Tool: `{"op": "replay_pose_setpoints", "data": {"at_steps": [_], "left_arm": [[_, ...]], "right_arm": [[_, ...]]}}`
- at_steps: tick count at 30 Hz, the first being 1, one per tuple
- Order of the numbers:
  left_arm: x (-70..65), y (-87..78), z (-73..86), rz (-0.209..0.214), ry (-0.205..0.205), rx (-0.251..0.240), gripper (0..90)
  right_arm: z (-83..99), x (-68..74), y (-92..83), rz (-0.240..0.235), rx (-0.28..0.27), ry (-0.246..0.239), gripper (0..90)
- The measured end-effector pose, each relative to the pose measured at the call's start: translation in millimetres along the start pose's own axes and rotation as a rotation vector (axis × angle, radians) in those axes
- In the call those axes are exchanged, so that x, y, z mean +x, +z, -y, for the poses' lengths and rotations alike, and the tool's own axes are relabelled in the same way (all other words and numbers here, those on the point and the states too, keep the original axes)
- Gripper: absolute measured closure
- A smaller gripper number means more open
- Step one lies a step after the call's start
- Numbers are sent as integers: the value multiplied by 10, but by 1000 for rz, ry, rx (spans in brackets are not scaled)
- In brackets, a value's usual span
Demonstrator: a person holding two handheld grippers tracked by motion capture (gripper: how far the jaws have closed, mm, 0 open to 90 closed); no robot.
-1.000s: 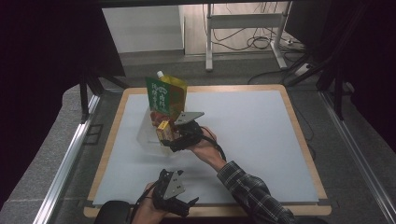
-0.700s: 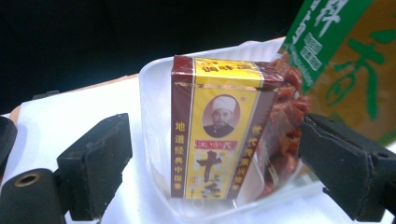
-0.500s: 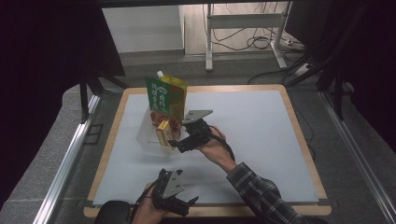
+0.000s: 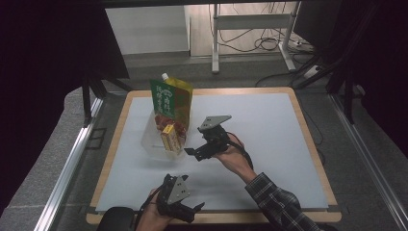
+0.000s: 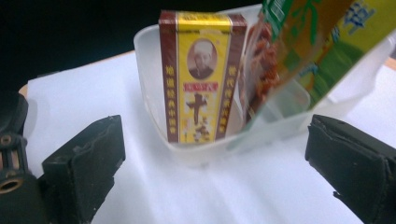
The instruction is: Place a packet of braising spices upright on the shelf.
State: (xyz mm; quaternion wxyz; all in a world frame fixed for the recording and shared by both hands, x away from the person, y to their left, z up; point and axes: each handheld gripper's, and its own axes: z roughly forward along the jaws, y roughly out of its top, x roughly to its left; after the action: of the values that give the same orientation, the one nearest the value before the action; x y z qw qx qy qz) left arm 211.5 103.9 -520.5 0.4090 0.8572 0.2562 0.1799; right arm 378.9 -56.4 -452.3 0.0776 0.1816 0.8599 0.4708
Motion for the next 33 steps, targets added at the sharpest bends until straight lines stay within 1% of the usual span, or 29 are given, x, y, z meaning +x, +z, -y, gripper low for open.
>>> {"op": "replay_pose_setpoints", "data": {"at_steps": [2, 3, 4, 6, 12, 19, 22, 24, 29, 33], "left_arm": [[1, 0, 0, -1, 4, 4, 20], [1, 1, 0, -1, 4, 4, 20], [1, 3, 1, 0, 2, 4, 20], [1, 6, 2, 0, 0, 4, 20], [0, 11, 2, 0, 0, 6, 20], [12, 7, 7, 0, -9, 4, 19], [20, 13, 11, -1, -8, 12, 19], [20, 13, 12, 0, -8, 12, 19], [24, 7, 12, 0, -12, 10, 19], [29, 4, 13, 1, -15, 8, 19]], "right_arm": [[64, -21, -55, 8, 12, 5, 40], [64, -21, -55, 8, 12, 5, 40], [117, -39, -102, 16, 14, 7, 37], [134, -46, -120, 20, 17, 10, 36], [269, -108, -241, 41, 32, 23, 35], [335, -130, -392, 60, 40, 15, 36], [361, -134, -455, 70, 42, 25, 36], [376, -136, -483, 64, 46, 28, 36], [441, -136, -549, 71, 59, 28, 36], [508, -153, -625, 78, 61, 48, 36]]}}
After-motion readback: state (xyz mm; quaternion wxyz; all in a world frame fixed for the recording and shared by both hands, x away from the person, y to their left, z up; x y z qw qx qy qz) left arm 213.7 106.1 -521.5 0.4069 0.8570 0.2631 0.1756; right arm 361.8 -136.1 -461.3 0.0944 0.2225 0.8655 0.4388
